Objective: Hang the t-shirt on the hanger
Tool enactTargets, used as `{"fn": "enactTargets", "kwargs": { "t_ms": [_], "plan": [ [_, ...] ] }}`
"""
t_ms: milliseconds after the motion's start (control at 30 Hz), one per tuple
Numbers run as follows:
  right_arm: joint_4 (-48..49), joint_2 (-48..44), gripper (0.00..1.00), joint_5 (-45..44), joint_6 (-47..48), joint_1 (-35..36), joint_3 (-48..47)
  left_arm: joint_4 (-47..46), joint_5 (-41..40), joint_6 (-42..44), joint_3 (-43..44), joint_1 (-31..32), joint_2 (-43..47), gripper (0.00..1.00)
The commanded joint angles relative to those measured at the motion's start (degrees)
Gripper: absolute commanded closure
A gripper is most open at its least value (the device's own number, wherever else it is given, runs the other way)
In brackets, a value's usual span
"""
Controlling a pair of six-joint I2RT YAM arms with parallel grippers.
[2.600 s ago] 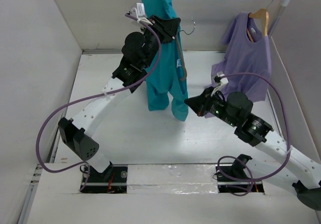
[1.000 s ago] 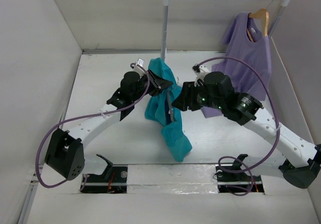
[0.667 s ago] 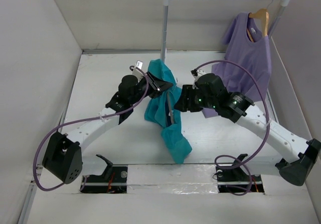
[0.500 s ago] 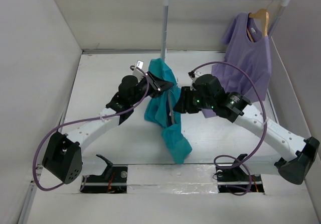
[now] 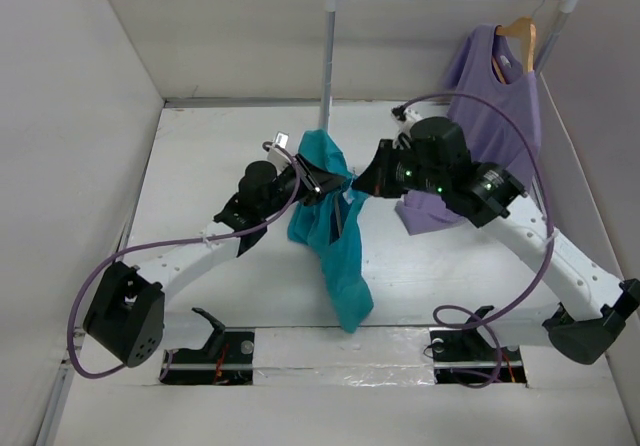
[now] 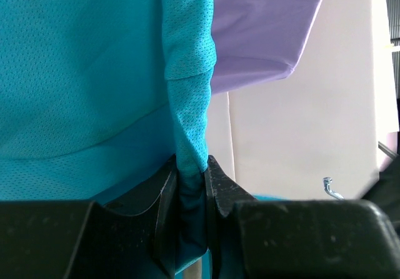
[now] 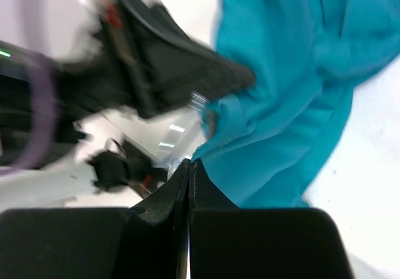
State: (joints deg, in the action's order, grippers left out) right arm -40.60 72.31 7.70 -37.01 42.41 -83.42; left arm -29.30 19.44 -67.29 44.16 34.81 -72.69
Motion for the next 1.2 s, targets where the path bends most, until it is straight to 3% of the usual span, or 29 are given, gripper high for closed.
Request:
{"fn": "enactTargets", "kwargs": {
  "t_ms": [0, 200, 567, 633, 667, 800, 933, 1033, 1067, 1167],
  "plan": [
    [-2.11, 0.81, 1.00, 0.29, 1.42, -1.02, -6.14, -6.82, 2.09, -0.48, -0.57, 0.26, 0.18, 1.00],
    [-0.37, 1.95, 1.00, 0.91, 1.59, -1.02, -4.22, -5.41, 0.86, 2.08, 1.19, 0.26, -1.23, 1.00],
    [-0.62, 6.08, 1.00, -1.64, 5.37, -1.02, -0.52, -6.21, 6.83, -8.63, 0.05, -0.88, -0.09, 1.00],
    [-0.80, 6.26, 0.90, -2.51, 6.07, -1.02, -1.04, -6.12, 7.62, -9.61, 0.13, -0.88, -0.17, 1.00],
    [-0.80, 5.91, 0.72, -2.78, 6.51, -0.49, -2.00, -6.21, 7.80, -10.14, 0.22, -0.88, -0.18, 1.00],
    [1.93, 1.96, 0.34, -5.42, 7.83, 0.83, -3.59, -4.54, 6.93, -10.76, 0.31, -0.88, 0.00, 1.00],
    [-3.24, -0.33, 0.19, -7.44, 10.29, 1.44, -6.84, -3.84, 4.21, -11.64, 1.19, -1.40, 0.18, 1.00],
    [-4.67, -3.48, 0.23, -9.35, 9.69, 5.21, -4.66, -0.94, 1.13, -10.58, 3.82, -1.41, -0.17, 1.00],
    [-4.23, -4.63, 0.45, -9.81, 9.07, 7.49, -3.43, 0.02, 0.34, -10.24, 4.26, -1.41, -0.26, 1.00],
    [-5.19, -7.10, 0.93, -10.78, 6.61, 9.61, -0.61, 0.21, -1.77, -10.58, 5.41, -1.41, -0.70, 1.00]
  ]
}}
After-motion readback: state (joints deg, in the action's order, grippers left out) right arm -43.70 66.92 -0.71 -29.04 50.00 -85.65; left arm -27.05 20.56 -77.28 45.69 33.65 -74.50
